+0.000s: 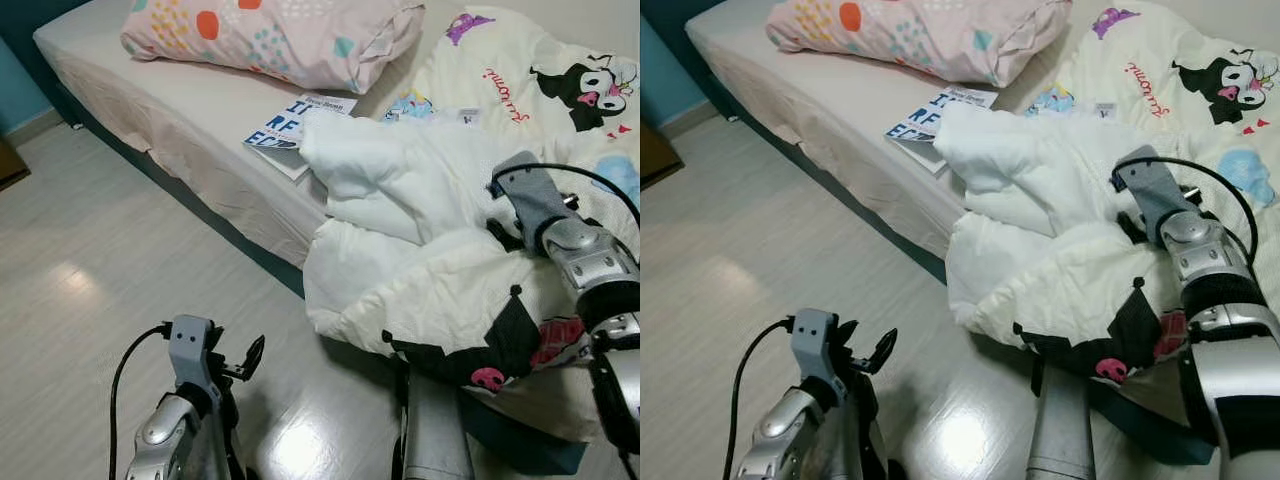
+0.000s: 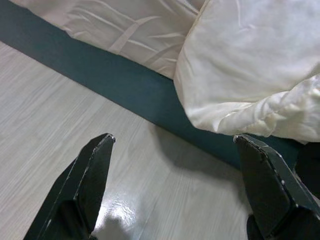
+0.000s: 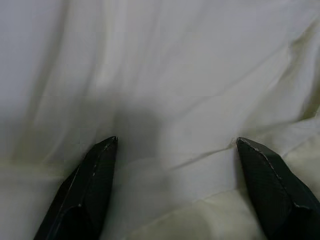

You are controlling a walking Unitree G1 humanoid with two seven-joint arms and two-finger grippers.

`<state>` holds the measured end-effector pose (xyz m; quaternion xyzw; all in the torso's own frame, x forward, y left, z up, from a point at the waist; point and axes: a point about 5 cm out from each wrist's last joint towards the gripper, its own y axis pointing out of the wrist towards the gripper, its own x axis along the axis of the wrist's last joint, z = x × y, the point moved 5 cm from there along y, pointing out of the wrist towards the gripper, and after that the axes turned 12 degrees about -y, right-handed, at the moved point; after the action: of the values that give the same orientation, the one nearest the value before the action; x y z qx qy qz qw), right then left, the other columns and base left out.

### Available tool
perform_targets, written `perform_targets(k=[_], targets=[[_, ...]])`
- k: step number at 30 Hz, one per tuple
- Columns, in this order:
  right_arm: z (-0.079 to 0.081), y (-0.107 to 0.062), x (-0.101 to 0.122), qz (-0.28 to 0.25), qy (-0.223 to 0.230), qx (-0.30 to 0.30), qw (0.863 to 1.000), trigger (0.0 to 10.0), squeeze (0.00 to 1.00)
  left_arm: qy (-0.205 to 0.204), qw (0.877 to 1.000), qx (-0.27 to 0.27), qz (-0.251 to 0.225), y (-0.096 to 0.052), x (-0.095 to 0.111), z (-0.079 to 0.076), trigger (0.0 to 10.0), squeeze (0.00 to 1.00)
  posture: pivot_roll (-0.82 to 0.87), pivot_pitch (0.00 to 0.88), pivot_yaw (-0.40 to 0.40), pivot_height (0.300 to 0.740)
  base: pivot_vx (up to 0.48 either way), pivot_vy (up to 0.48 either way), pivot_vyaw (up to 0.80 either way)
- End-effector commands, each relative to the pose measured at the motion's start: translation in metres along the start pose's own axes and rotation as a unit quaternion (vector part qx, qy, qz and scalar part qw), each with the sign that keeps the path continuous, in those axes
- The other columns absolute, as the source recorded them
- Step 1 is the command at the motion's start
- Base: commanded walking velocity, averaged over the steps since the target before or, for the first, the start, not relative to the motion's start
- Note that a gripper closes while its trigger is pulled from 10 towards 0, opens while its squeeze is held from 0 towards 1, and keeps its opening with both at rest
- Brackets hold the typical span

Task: Clean up the room

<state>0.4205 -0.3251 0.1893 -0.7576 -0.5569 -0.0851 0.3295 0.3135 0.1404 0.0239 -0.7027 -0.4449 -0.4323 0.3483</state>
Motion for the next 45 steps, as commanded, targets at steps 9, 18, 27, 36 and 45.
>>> perform_targets(k=[9,18,27,36,45], targets=[[0.028,-0.041,-0.077,0.097,-0.08,0.281,0.951,10.0,0.0,-0.029,0.999,-0.001,0.035,0.005,-0.024,-0.014,10.0,0.0,-0.12,0.279,0.015,0.429,0.0,0.0,0.0],[0.057,-0.067,-0.08,0.057,-0.026,0.426,0.902,10.0,0.0,-0.037,0.999,-0.004,0.036,0.013,-0.027,-0.021,10.0,0.0,-0.15,0.247,-0.019,0.429,0.0,0.0,0.0],[0.119,-0.111,-0.077,0.033,0.045,0.577,0.815,10.0,0.0,-0.041,0.998,-0.01,0.035,0.02,-0.027,-0.028,10.0,0.0,-0.17,0.216,-0.034,0.429,0.0,0.0,0.0],[0.157,-0.175,-0.073,0.002,0.027,0.684,0.729,10.0,0.0,-0.043,0.998,-0.015,0.042,0.024,-0.031,-0.032,10.0,0.0,-0.17,0.201,-0.02,0.429,0.0,0.0,0.0],[0.154,-0.195,-0.047,-0.059,0.018,0.691,0.721,10.0,0.0,-0.043,0.998,-0.019,0.049,0.026,-0.034,-0.034,10.0,0.0,-0.17,0.2,-0.014,0.429,0.0,0.0,0.0]])
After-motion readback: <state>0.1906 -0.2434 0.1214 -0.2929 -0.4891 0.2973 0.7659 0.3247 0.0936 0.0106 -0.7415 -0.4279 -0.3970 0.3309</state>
